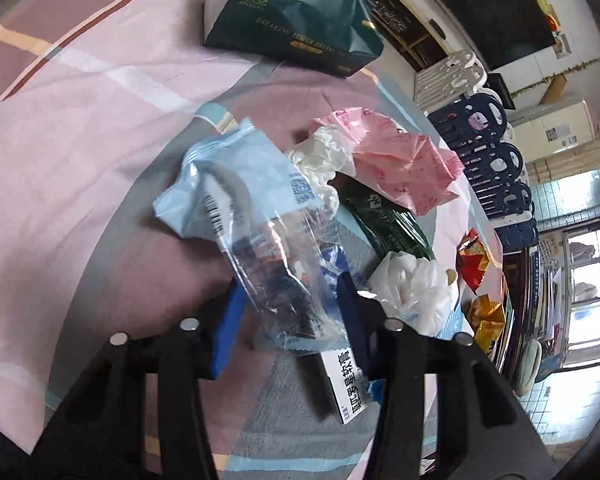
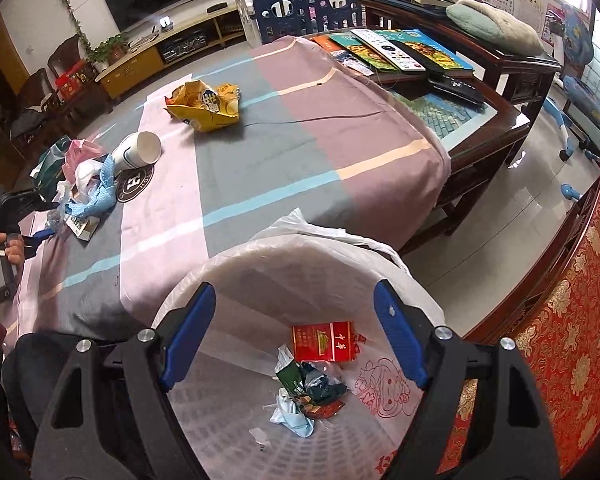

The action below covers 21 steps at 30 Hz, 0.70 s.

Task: Collect trash
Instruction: 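Grasp the light blue plastic packet with the left tool while the right tool grasps the yellow chip bag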

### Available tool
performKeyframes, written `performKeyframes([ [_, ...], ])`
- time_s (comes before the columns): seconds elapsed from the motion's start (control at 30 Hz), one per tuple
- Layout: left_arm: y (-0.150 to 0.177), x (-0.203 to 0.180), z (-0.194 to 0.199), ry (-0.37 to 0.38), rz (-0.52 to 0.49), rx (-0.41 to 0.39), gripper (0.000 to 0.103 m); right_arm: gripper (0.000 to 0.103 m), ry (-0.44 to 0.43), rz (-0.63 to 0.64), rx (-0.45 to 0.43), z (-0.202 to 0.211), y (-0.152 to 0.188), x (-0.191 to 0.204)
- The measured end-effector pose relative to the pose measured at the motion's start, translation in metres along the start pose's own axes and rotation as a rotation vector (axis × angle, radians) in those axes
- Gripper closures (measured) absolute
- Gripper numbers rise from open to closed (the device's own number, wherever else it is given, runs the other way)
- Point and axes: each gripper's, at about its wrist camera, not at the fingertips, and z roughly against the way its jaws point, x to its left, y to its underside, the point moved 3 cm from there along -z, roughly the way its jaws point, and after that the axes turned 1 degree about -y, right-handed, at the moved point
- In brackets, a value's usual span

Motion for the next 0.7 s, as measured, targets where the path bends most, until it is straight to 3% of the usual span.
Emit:
performKeyframes([
  [0.17,0.027,0.003,0.044,0.017,-0.088,-0.111,0.085,0.023,-0.037,0.029,-0.005,-0.008,-0.006,0.023],
  [0.3,0.083,0.004,0.099,0.039,-0.096,-0.263,0.086,0.023,-0.065,0.072,-0.019,-0.012,-0.013,0.051],
  [0.4,0.123,-0.004,0.11,0.075,-0.158,-0.284,0.086,0.023,-0.105,0.089,-0.01,-0.017,-0.016,0.072],
  [0.47,0.142,-0.008,0.108,0.037,-0.227,-0.323,0.086,0.023,-0.122,0.116,-0.008,-0.02,-0.017,0.089],
  [0.57,0.139,-0.001,0.12,0.004,-0.203,-0.38,0.086,0.023,-0.126,0.147,-0.006,-0.022,-0.02,0.109],
  [0.63,0.133,-0.001,0.132,-0.067,-0.218,-0.465,0.086,0.023,-0.136,0.155,-0.012,-0.02,-0.023,0.12],
  [0.7,0.125,0.005,0.135,-0.076,-0.191,-0.484,0.086,0.023,-0.128,0.168,-0.016,-0.02,-0.025,0.126],
])
